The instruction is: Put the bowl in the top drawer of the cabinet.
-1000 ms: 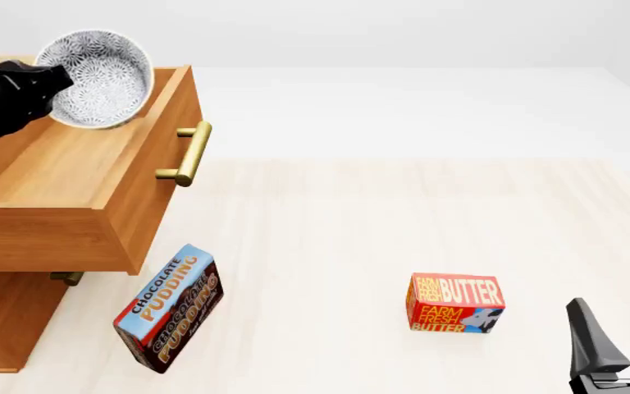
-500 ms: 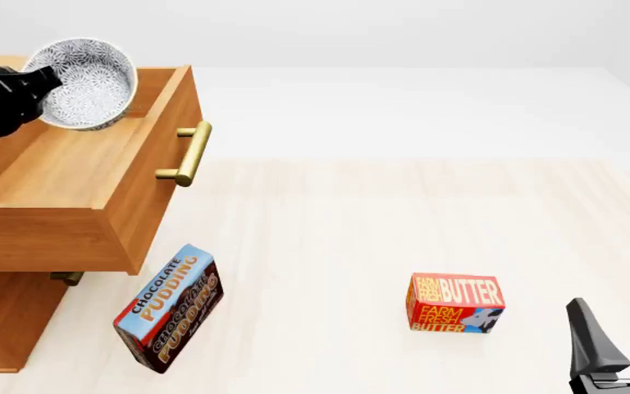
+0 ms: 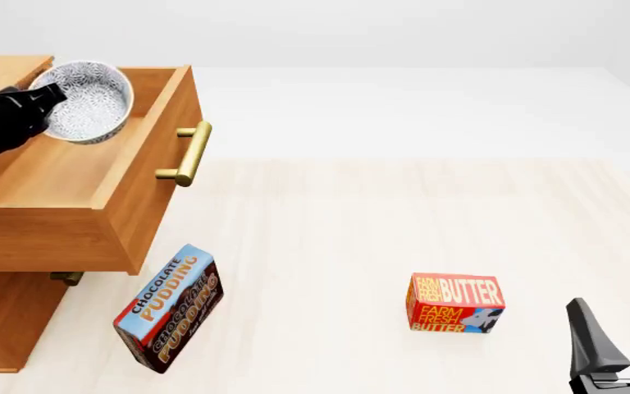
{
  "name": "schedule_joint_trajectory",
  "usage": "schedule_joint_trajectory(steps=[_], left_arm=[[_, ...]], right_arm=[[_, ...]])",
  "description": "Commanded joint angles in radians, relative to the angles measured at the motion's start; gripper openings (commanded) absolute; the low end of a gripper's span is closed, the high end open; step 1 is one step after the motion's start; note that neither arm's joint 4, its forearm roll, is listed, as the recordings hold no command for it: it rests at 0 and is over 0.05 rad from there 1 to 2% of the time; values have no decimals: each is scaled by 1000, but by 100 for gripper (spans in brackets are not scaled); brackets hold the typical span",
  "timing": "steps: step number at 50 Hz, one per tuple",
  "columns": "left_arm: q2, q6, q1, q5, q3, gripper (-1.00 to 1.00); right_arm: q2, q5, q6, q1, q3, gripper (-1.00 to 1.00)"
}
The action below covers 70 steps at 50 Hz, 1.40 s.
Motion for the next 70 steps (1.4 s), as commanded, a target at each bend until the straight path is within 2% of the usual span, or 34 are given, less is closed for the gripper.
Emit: schedule_joint_trajectory(steps=[1, 63, 64, 70], left_arm=[[24, -11, 22, -18, 3, -100], [143, 1, 45, -48, 16, -100], [146, 0, 42, -44, 13, 100], [136, 11, 44, -40, 12, 100]], right_arm=[[0, -1, 0, 0, 1, 100], [0, -1, 0, 0, 1, 100], [0, -1, 0, 0, 1, 100], [0, -1, 0, 0, 1, 100]])
